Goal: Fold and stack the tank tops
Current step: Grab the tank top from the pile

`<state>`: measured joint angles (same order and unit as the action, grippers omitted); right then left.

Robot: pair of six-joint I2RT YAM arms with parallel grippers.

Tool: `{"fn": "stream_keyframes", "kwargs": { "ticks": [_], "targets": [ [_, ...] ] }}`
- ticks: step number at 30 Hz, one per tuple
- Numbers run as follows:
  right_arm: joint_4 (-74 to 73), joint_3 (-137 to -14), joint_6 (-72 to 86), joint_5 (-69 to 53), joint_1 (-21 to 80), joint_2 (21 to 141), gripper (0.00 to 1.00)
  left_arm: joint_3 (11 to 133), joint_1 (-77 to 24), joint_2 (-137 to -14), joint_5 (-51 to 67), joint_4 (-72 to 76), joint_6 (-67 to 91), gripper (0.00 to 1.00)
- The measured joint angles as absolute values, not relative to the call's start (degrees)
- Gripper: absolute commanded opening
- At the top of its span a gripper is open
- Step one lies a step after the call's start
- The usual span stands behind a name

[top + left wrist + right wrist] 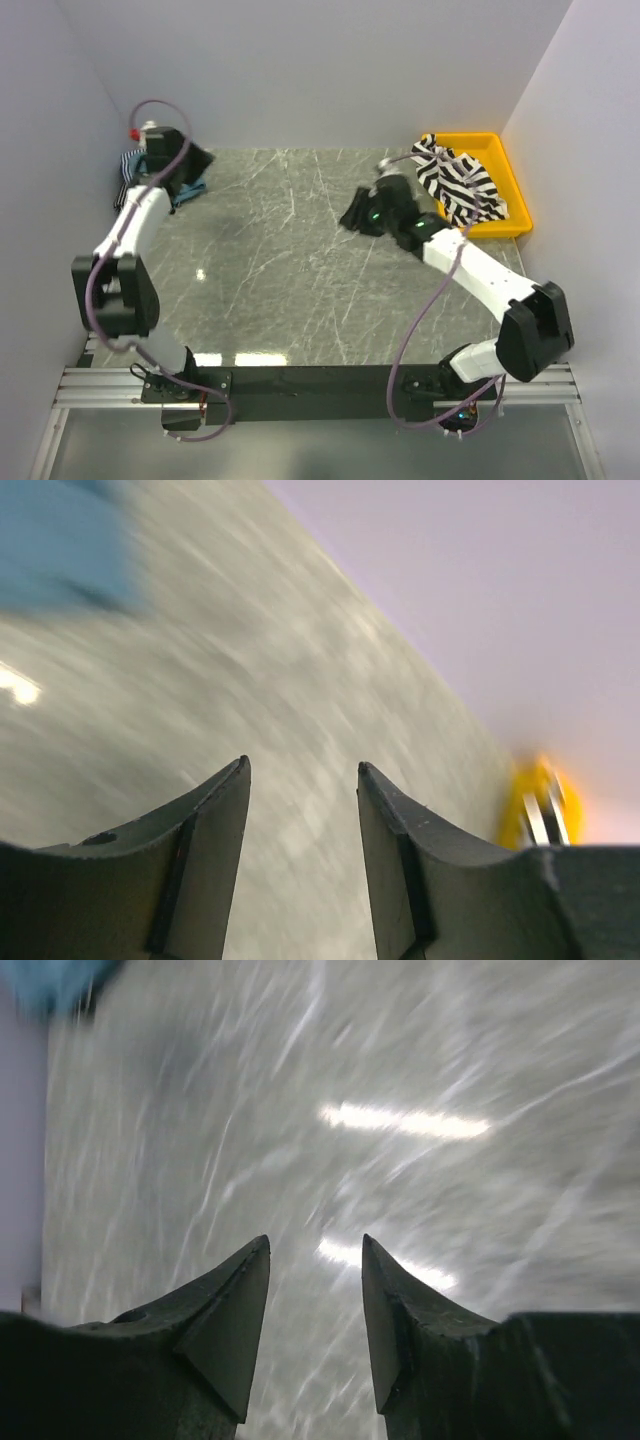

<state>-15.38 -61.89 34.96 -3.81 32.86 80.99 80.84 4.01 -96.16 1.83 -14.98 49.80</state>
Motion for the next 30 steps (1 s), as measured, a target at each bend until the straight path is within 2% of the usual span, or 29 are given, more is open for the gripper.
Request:
{"fn": "stream_keyframes", "kwargs": {
  "ticks": [7,13,19,30],
  "targets": [
    [-18.7,-66.52,34.3,1.13,11.09,78.87,0.56,64.55,-13.85,-77.19,6.7,-13.21,49.04,0.53],
    [-19.44,-74.87,33.95,2.42,-2.52,89.03,0.56,57.89,-22.44,-67.16,8.8,-16.82,45.36,0.54],
    [-21.71,-90.11,30.22,3.68,-3.64,106.45,0.57,56.21,-26.57,-61.84,12.38,-21.02,40.23,0.54],
    [-23.29,-108.05,27.33,5.45,-2.74,121.27,0.57,55.4,-26.72,-60.05,14.13,-24.82,33.67,0.54]
  ]
}}
